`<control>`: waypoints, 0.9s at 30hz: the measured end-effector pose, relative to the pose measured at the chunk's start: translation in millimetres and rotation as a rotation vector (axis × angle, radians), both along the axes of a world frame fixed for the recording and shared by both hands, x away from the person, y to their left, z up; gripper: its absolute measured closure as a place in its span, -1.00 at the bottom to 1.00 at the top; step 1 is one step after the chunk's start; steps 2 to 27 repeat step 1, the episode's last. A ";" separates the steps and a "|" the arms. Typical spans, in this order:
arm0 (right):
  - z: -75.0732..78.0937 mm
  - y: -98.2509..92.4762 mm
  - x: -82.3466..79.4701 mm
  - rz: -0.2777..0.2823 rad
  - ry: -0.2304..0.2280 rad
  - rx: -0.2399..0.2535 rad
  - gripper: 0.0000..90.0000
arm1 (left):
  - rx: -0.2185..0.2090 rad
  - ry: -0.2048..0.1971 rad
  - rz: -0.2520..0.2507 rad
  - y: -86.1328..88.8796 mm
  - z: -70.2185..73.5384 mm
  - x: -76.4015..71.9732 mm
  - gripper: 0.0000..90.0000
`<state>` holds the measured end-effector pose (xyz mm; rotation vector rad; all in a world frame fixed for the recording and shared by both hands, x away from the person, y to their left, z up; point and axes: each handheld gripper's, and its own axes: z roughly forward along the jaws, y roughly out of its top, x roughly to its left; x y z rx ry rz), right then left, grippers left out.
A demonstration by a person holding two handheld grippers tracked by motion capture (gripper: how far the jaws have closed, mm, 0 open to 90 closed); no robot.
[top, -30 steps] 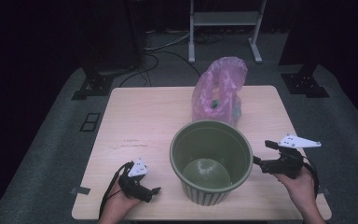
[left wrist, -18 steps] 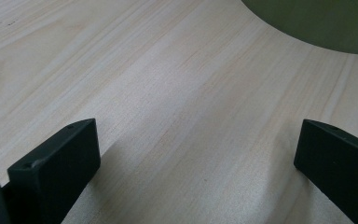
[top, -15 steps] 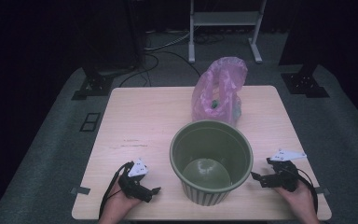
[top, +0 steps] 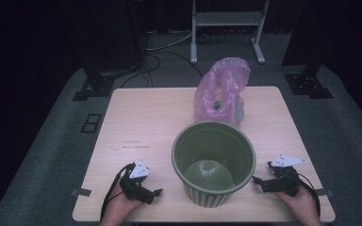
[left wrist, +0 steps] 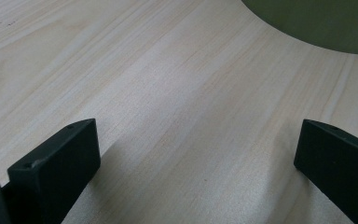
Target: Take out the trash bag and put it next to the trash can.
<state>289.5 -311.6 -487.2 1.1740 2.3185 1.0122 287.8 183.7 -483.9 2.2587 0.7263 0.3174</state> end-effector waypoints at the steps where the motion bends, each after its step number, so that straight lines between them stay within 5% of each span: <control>1: -0.1 0.0 -0.1 0.000 0.000 0.000 -0.78 | 0.000 0.000 0.000 0.0 0.0 0.0 -1.00; 27: -0.1 0.0 -0.1 0.000 0.000 0.000 -0.78 | 0.000 0.000 0.000 0.0 0.0 0.0 -1.00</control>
